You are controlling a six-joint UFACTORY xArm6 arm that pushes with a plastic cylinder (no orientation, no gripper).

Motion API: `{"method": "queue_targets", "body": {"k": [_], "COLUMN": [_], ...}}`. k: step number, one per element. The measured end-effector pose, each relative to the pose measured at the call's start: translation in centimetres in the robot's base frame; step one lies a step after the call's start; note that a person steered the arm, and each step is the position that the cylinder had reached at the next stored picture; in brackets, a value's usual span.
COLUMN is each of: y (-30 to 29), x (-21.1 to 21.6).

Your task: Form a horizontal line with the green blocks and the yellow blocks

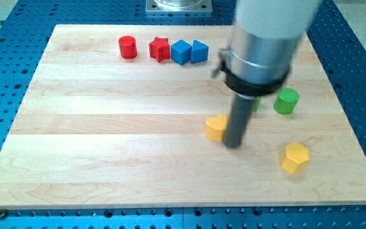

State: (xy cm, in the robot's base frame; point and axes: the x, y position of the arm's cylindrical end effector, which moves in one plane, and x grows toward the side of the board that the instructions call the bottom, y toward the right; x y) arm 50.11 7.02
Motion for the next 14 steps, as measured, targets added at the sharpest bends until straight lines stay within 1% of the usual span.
{"method": "queue_targets", "body": {"k": [1, 2, 3, 4, 5, 6, 7, 8, 9, 10, 11, 12, 13, 14], "y": [-3.4, -3.5, 4.4, 13.9, 20.4, 18.1, 12.4, 4.5, -4.7, -3.9, -6.6, -10.8, -9.7, -8.7], "x": [-4.2, -2.8, -1.0, -0.7, 4.0, 5.8, 6.6, 5.6, 4.5, 7.9, 9.5, 6.3, 1.8, -1.3]}}
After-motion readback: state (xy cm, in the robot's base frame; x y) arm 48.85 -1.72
